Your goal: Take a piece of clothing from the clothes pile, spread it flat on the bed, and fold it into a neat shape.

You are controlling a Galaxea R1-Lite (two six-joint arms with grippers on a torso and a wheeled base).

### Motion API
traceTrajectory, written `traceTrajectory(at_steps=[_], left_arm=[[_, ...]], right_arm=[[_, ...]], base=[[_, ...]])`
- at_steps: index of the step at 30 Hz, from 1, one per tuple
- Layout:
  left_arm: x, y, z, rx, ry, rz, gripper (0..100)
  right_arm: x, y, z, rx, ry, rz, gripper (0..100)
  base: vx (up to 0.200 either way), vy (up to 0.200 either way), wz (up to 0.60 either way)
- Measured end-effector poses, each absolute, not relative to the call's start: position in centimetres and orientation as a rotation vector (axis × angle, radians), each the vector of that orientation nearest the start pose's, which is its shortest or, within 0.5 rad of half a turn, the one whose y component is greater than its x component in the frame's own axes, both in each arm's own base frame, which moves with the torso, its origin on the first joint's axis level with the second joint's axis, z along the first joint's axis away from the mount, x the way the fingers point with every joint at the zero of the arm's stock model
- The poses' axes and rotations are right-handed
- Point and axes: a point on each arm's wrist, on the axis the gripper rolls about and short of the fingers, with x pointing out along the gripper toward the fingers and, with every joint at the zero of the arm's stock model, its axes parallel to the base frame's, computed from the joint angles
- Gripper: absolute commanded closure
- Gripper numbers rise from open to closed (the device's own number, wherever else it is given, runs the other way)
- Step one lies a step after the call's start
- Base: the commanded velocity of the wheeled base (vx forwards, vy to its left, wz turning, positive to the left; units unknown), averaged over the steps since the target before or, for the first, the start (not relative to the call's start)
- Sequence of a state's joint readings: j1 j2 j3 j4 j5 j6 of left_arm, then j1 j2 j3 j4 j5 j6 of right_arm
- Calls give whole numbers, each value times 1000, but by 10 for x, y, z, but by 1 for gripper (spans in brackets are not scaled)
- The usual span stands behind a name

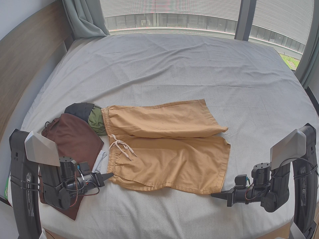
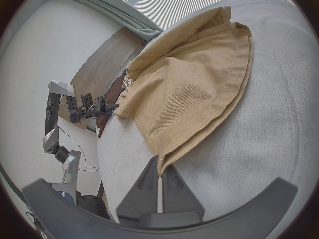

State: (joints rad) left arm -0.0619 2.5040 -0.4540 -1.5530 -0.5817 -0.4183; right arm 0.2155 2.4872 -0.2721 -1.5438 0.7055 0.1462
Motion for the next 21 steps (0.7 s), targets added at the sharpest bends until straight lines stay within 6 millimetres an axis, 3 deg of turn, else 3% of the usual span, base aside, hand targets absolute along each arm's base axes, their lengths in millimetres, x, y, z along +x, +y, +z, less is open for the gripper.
traceTrajectory(at_steps=[1, 15, 16, 21], left_arm=[[313, -32, -58, -526, 616, -520, 100], [313, -32, -59, -526, 617, -520, 100], [313, -32, -59, -526, 617, -520, 100], [313, -31, -59, -526, 615, -520, 100]], right_arm=[[260, 72, -63, 299, 740, 836, 0], [263, 64, -60, 298, 716, 816, 0], [263, 64, -60, 298, 715, 815, 100], [266, 63, -60, 295, 707, 806, 100]], base=[[0, 0, 0], [0, 0, 0], [0, 0, 0], [0, 0, 0]])
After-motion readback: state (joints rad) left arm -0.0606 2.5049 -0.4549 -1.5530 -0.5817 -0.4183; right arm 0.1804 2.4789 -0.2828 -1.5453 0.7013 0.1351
